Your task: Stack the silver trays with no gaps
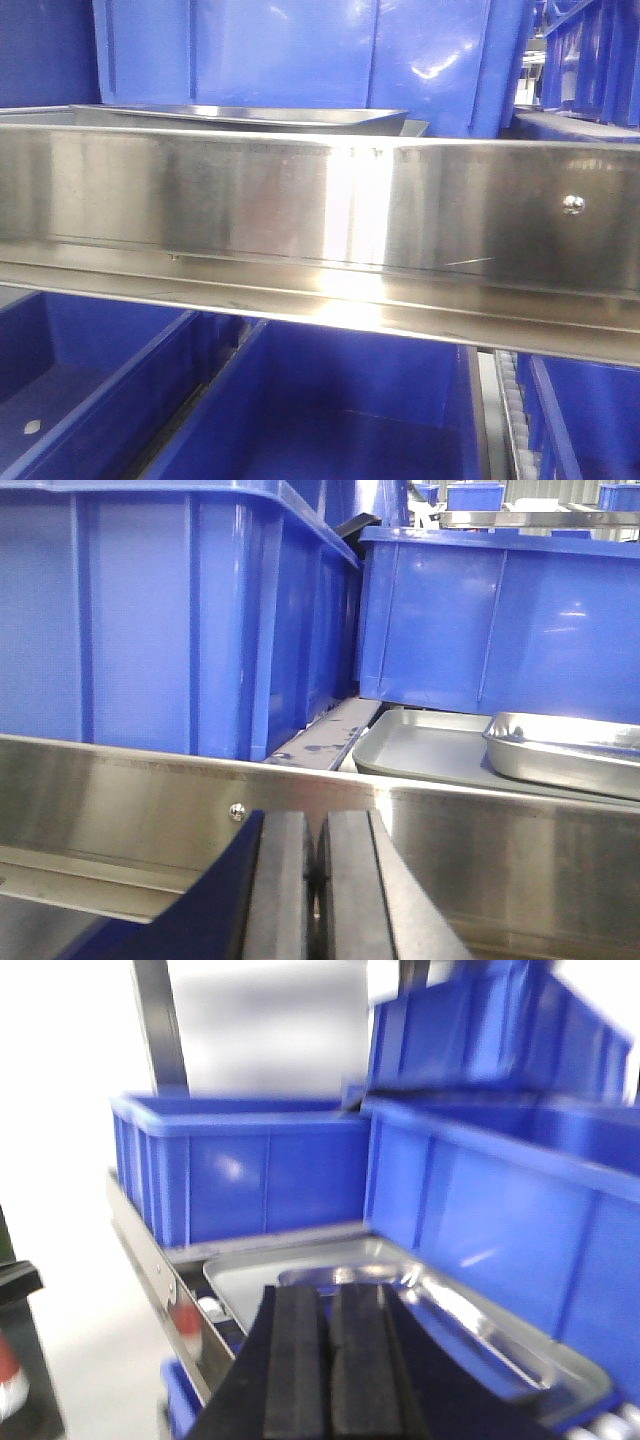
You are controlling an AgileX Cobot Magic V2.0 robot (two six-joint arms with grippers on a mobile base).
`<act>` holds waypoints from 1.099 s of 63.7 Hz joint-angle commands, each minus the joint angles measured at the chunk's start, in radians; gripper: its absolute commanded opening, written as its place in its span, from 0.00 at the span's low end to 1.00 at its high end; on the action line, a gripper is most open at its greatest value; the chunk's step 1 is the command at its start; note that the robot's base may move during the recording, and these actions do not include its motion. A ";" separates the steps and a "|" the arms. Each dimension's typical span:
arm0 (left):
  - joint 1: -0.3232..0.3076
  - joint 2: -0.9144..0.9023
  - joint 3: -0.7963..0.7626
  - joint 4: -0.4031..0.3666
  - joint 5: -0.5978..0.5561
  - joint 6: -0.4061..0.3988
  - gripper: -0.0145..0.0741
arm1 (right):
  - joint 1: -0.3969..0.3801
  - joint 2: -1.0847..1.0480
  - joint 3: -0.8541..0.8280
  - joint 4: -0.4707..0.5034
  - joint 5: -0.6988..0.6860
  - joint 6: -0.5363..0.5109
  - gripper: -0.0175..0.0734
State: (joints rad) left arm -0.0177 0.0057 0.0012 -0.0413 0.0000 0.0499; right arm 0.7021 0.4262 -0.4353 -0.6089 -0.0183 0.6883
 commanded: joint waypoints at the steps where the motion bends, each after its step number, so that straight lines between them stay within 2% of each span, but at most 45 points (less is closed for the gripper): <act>1: 0.001 -0.006 -0.001 -0.005 -0.023 -0.001 0.17 | -0.044 -0.117 0.117 -0.007 -0.080 -0.003 0.10; 9: 0.001 -0.006 -0.001 -0.005 -0.023 -0.001 0.17 | -0.153 -0.290 0.287 -0.007 -0.145 0.000 0.10; 19: 0.001 -0.006 -0.001 -0.005 -0.023 -0.001 0.17 | -0.318 -0.426 0.429 -0.007 -0.146 0.000 0.10; 32: 0.001 -0.006 -0.001 -0.005 -0.023 -0.001 0.17 | -0.461 -0.426 0.435 0.013 -0.083 0.023 0.10; 43: 0.001 -0.006 -0.001 -0.005 -0.023 -0.001 0.17 | -0.512 -0.426 0.435 0.013 -0.050 0.023 0.10; 54: 0.001 -0.006 -0.001 -0.005 -0.023 -0.001 0.17 | -0.609 -0.426 0.435 0.013 -0.050 0.028 0.10; 70: 0.001 -0.006 -0.001 -0.005 -0.023 -0.001 0.17 | -0.613 -0.426 0.435 0.013 -0.050 0.028 0.10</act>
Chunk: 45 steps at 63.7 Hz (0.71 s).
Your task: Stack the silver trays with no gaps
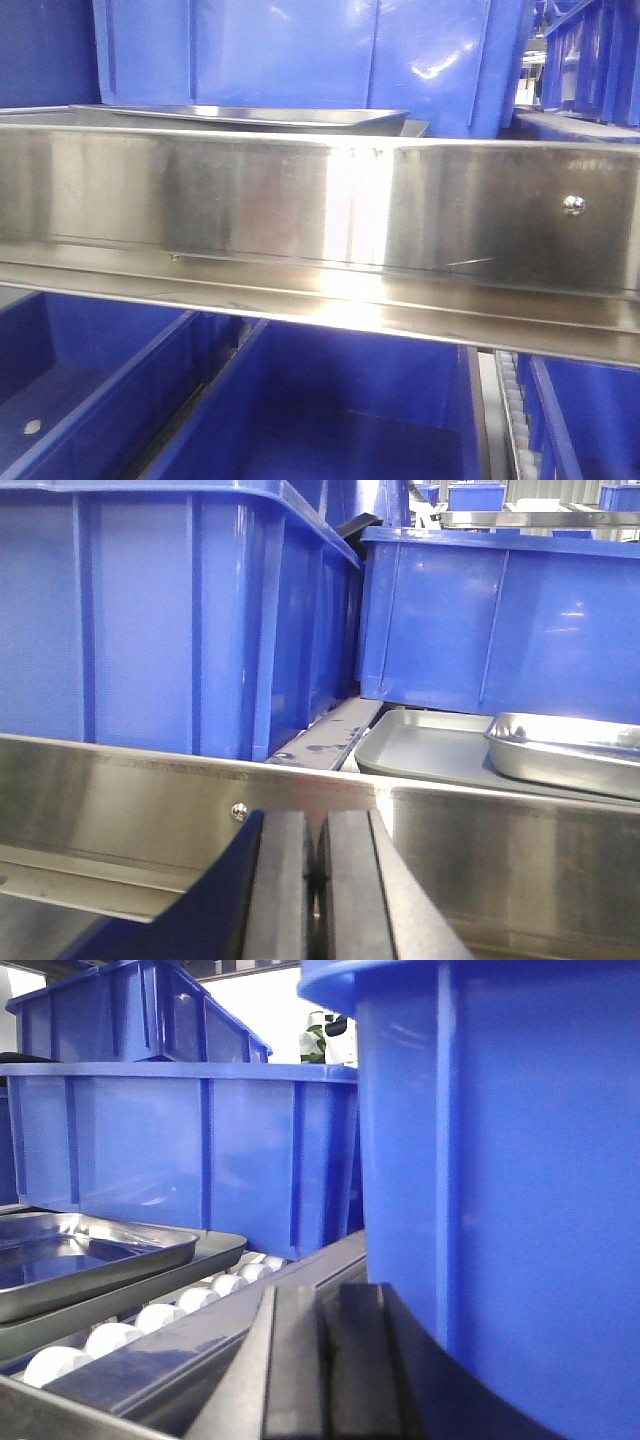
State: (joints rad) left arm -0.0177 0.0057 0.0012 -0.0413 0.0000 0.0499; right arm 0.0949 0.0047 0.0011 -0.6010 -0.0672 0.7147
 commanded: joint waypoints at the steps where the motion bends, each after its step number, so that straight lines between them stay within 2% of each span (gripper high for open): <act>1: 0.001 -0.006 -0.001 -0.005 -0.023 -0.001 0.17 | -0.006 -0.005 -0.001 0.005 -0.001 0.001 0.10; 27: 0.001 -0.006 -0.001 -0.005 -0.023 -0.001 0.17 | -0.006 -0.005 -0.001 0.005 0.004 0.001 0.10; 30: 0.001 -0.006 -0.001 -0.005 -0.023 -0.001 0.17 | -0.006 -0.005 -0.001 0.040 0.018 -0.008 0.10; 33: 0.001 -0.006 -0.001 -0.005 -0.023 -0.001 0.17 | -0.006 -0.005 -0.001 0.164 0.048 -0.103 0.10; 38: 0.001 -0.006 -0.001 -0.005 -0.023 -0.001 0.17 | -0.006 -0.005 -0.001 0.408 0.095 -0.367 0.10; 42: 0.001 -0.006 -0.001 -0.005 -0.023 -0.001 0.17 | -0.006 -0.005 -0.001 0.519 0.100 -0.541 0.10; 45: 0.001 -0.006 -0.001 -0.005 -0.023 -0.001 0.17 | -0.006 -0.005 -0.001 0.558 0.090 -0.613 0.10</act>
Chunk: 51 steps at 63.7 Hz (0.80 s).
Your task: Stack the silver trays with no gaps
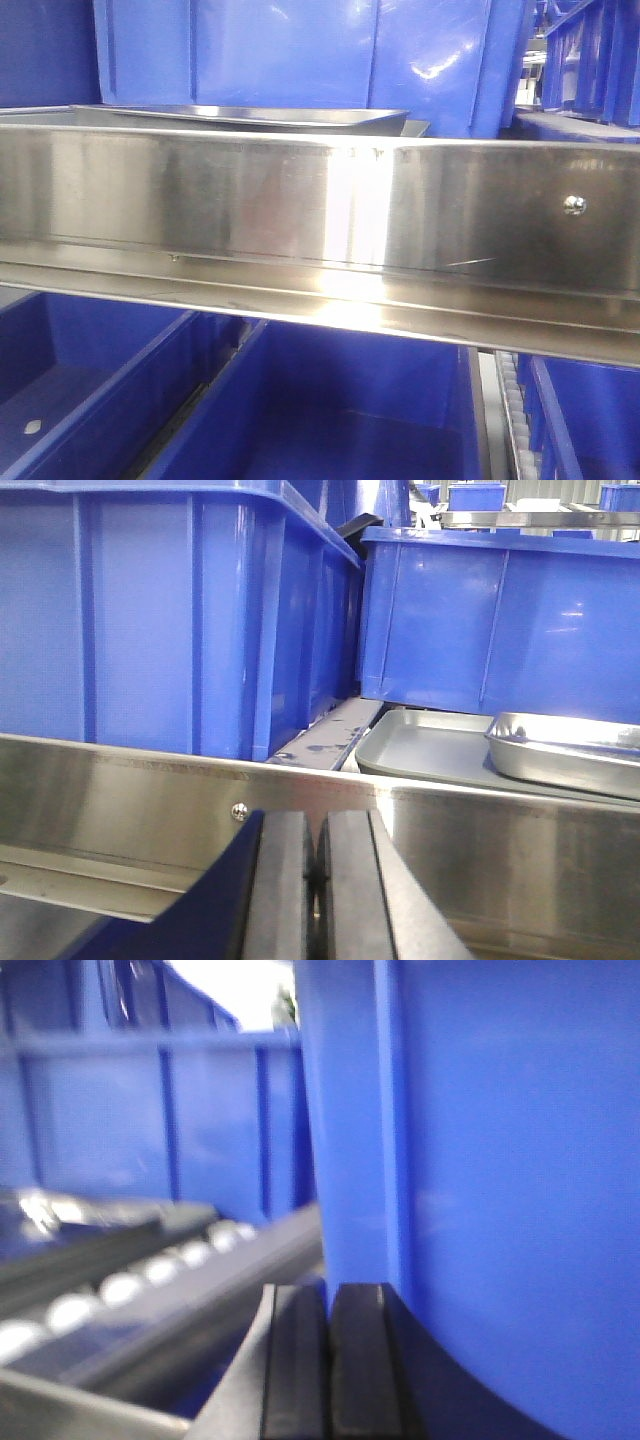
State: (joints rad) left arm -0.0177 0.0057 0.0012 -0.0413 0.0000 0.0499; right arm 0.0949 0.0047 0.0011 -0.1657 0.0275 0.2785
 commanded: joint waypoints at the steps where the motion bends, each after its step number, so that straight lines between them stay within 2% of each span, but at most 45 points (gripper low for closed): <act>1: 0.001 -0.006 -0.001 -0.005 -0.023 -0.001 0.17 | -0.006 -0.005 -0.001 0.132 -0.005 -0.190 0.10; 13: 0.001 -0.006 -0.001 -0.005 -0.023 -0.001 0.17 | -0.006 -0.005 -0.001 0.294 -0.007 -0.314 0.10; 21: 0.001 -0.006 -0.001 -0.005 -0.023 -0.001 0.17 | -0.006 -0.005 -0.001 0.269 -0.027 -0.316 0.10; 51: 0.001 -0.006 -0.001 -0.005 -0.023 -0.001 0.17 | -0.006 -0.005 -0.001 0.270 -0.036 -0.316 0.10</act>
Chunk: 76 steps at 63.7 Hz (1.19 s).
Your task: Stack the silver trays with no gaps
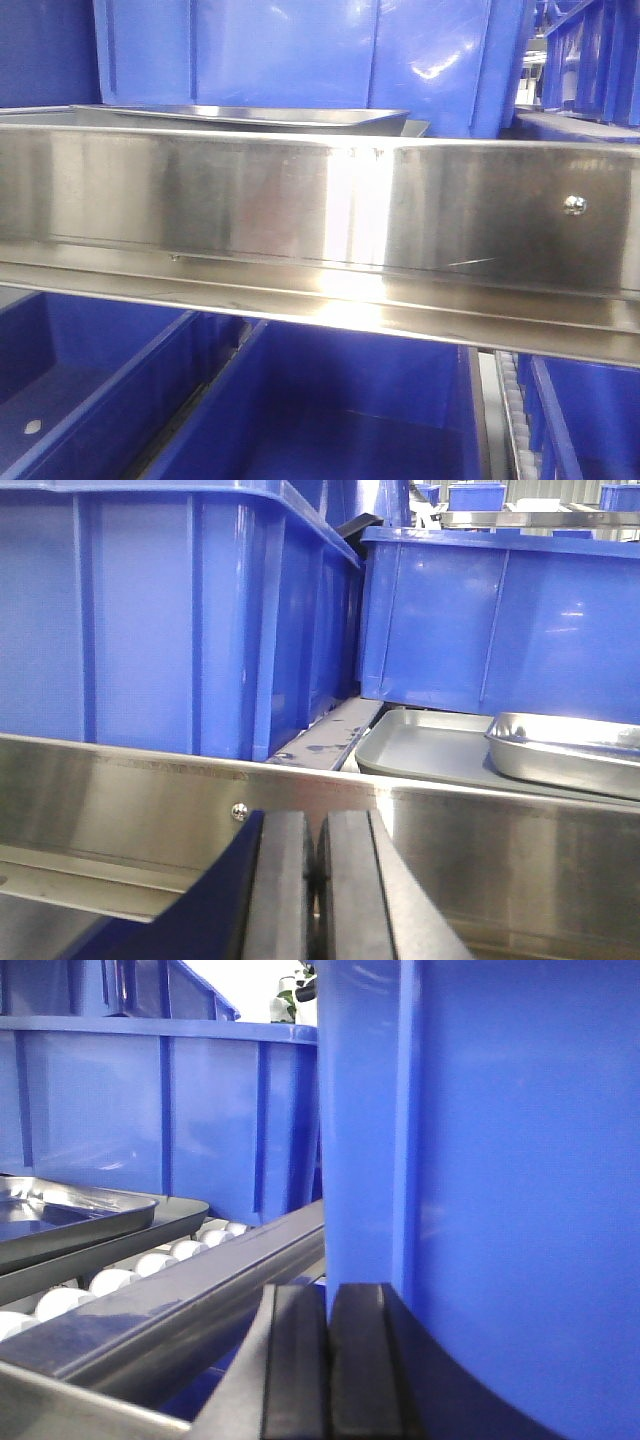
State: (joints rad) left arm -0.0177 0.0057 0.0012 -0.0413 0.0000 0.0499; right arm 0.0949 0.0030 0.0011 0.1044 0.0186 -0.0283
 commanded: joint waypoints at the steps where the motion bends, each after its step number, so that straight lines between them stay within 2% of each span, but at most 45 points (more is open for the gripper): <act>1: 0.001 -0.006 -0.001 -0.005 -0.023 -0.001 0.17 | -0.006 -0.003 -0.001 -0.001 -0.028 -0.010 0.10; 15: 0.001 -0.006 -0.001 -0.005 -0.023 -0.001 0.17 | -0.031 -0.003 -0.001 -0.001 -0.041 -0.010 0.10; 37: 0.001 -0.006 -0.001 -0.005 -0.023 -0.001 0.17 | -0.121 -0.003 -0.001 -0.001 -0.025 -0.010 0.10; 76: 0.001 -0.006 -0.001 -0.005 -0.023 -0.001 0.17 | -0.123 -0.003 -0.001 -0.001 -0.019 -0.010 0.10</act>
State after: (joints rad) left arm -0.0177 0.0057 0.0012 -0.0413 0.0000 0.0519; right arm -0.0242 0.0030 0.0011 0.1044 0.0160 -0.0326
